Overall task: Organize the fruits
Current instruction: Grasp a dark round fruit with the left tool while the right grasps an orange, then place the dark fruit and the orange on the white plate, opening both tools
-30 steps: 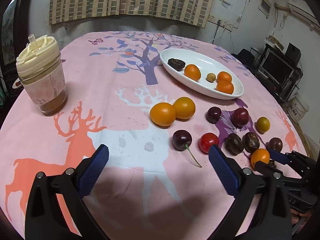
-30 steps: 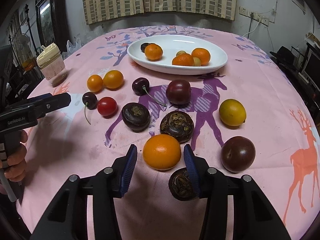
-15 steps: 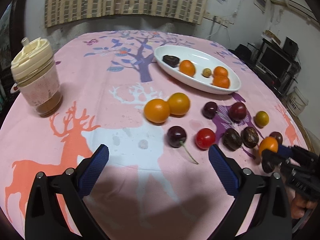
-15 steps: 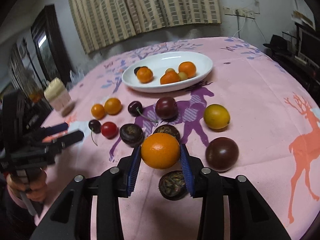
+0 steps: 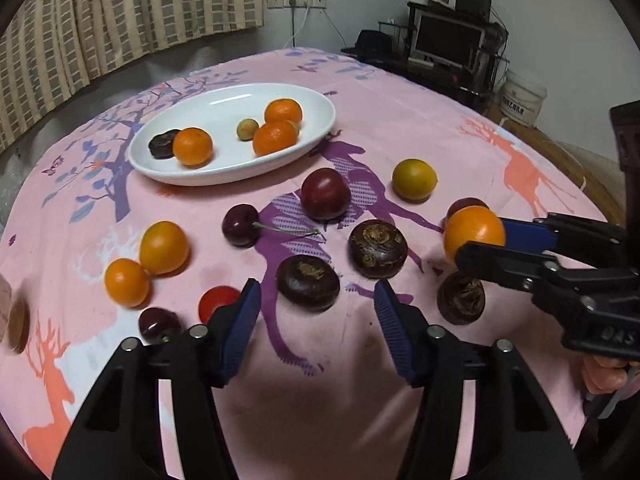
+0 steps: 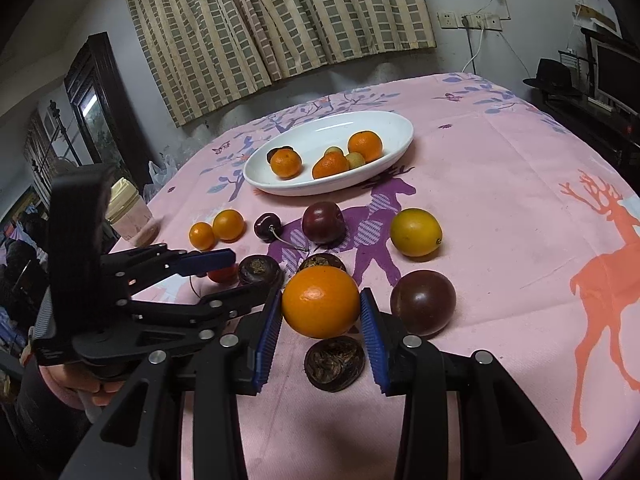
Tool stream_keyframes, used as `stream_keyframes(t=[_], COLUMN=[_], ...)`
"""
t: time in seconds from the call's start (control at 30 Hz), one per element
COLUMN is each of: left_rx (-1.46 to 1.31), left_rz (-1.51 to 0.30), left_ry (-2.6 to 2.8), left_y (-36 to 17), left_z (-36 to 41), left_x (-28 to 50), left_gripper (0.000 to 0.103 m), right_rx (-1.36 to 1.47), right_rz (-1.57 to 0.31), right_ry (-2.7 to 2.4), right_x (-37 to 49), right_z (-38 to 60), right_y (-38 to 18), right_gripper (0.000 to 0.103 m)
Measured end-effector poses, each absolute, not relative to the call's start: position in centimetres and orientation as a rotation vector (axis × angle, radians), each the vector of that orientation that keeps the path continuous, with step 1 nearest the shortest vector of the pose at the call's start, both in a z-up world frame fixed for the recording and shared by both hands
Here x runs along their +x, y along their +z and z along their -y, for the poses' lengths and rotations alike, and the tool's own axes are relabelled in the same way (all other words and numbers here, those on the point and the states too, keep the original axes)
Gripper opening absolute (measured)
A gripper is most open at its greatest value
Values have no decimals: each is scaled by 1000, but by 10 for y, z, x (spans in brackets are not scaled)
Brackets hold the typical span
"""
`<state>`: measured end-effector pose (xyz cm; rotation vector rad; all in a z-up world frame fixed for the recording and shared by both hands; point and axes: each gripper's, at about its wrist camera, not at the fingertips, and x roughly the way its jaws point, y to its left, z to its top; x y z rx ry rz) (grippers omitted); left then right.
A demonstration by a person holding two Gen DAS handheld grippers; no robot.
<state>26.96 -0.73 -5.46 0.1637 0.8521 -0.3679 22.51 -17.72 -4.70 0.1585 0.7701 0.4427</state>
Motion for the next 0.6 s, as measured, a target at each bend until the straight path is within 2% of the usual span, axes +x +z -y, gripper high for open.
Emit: stream_keyframes(t=[0.37, 0.6], left_rx=[237, 275], left_rz=[-890, -887], left_ry=[-317, -322], left_y=[-72, -75], left_z=[18, 25], left_x=[289, 289], left_gripper=[57, 44], right_rx=[191, 194], right_rz=[-776, -778], right_ry=[477, 471], right_x=[226, 226], right_z=[181, 182], right_y=[-48, -48], right_gripper=[40, 40])
